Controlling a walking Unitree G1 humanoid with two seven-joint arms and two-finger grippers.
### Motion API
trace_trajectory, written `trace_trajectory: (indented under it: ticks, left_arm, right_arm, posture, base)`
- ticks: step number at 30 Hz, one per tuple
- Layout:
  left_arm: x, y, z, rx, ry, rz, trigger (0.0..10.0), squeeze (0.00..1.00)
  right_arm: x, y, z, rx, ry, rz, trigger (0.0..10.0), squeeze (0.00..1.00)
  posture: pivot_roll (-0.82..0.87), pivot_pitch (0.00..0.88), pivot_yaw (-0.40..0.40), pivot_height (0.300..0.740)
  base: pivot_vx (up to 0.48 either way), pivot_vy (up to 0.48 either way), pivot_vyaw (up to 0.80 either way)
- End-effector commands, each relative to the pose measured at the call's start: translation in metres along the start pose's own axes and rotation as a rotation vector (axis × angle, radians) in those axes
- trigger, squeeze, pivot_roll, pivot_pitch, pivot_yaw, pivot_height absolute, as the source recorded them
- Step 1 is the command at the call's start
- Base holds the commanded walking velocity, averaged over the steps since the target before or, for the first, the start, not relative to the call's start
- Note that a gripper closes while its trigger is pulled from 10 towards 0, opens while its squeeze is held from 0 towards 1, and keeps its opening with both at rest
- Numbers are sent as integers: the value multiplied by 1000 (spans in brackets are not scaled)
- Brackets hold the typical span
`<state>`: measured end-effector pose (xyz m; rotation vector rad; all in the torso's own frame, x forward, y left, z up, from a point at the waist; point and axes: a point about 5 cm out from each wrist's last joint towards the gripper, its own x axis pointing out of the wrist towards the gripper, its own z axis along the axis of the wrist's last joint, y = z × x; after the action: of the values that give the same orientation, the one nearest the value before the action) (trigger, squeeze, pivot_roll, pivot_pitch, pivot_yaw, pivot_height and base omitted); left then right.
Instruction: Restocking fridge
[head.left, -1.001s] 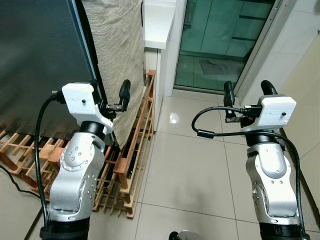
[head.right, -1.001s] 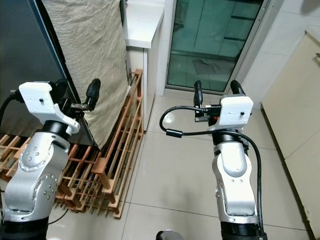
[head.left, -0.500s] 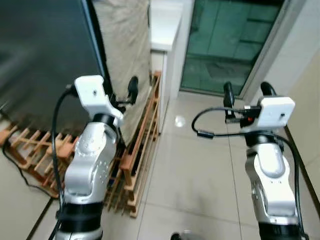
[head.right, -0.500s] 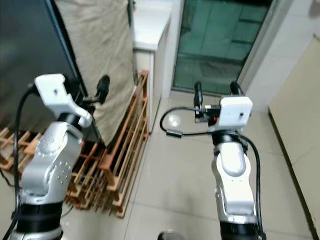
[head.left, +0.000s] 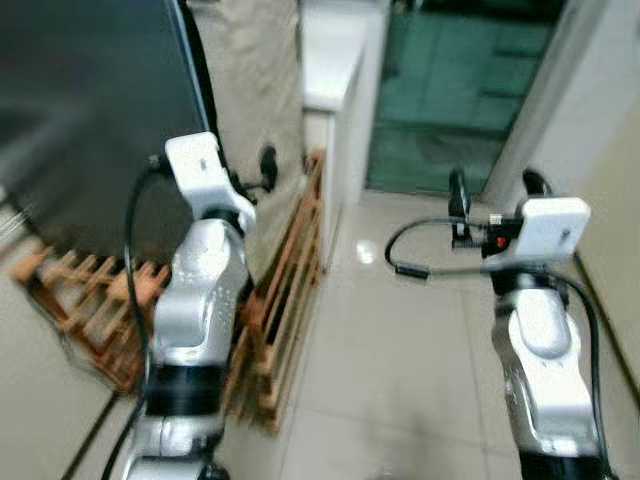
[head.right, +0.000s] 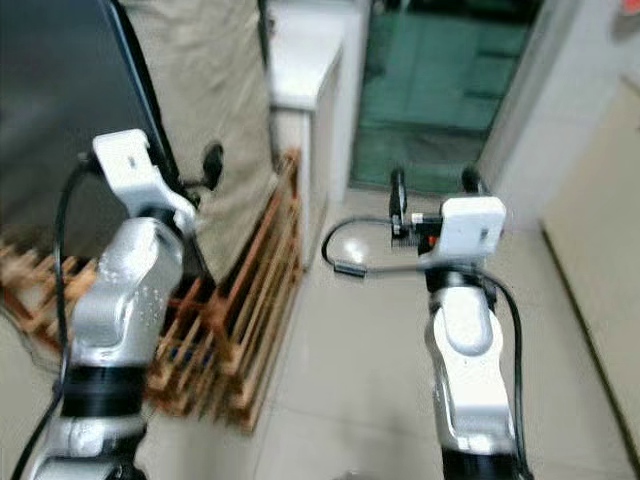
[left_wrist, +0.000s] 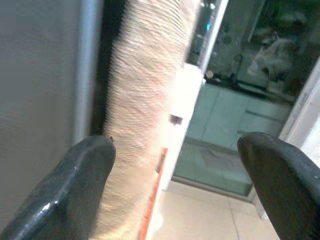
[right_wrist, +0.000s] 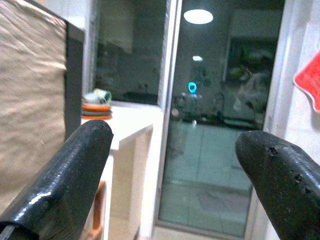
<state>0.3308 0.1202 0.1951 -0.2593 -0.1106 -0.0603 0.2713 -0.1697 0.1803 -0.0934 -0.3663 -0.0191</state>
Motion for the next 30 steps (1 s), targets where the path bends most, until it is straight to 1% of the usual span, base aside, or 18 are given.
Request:
trace_trajectory:
  ticks: [1, 7, 10, 17, 22, 25, 30]
  left_arm:
    - [2, -2, 0, 17, 2, -7, 10000, 0]
    - [0, 9, 4, 36, -22, 28, 10000, 0]
    - [-5, 12, 5, 42, -35, 54, 10000, 0]
    - [-7, 15, 9, 31, -63, 97, 10000, 0]
    - [-4, 13, 7, 18, -53, 90, 10000, 0]
    - [-1, 7, 8, 2, -57, 74, 10000, 0]
    - [1, 2, 10, -8, -70, 61, 10000, 0]
  right_arm:
    - [2, -1, 4, -4, -16, -3, 10000, 0]
    - [2, 1, 4, -1, -12, 2, 10000, 0]
    - [2, 2, 4, 0, -9, 14, 10000, 0]
    - [0, 0, 4, -9, 5, 34, 10000, 0]
    - [1, 0, 4, -12, 8, 39, 10000, 0]
    - [1, 1, 4, -12, 10, 45, 10000, 0]
    - [1, -1, 4, -16, 12, 46, 10000, 0]
  posture:
    - [-145, 0, 17, 740]
    - [-142, 1, 13, 740]
    - [-138, 13, -7, 740]
    - [-141, 25, -28, 740]
    - [-147, 30, -34, 740]
    - [-153, 31, -36, 740]
    - [-153, 31, -36, 740]
  base:
    - [0, 0, 0]
    - [0, 0, 0]
    - [0, 0, 0]
    - [0, 0, 0]
    - [0, 0, 0]
    - [0, 0, 0]
    - [0, 0, 0]
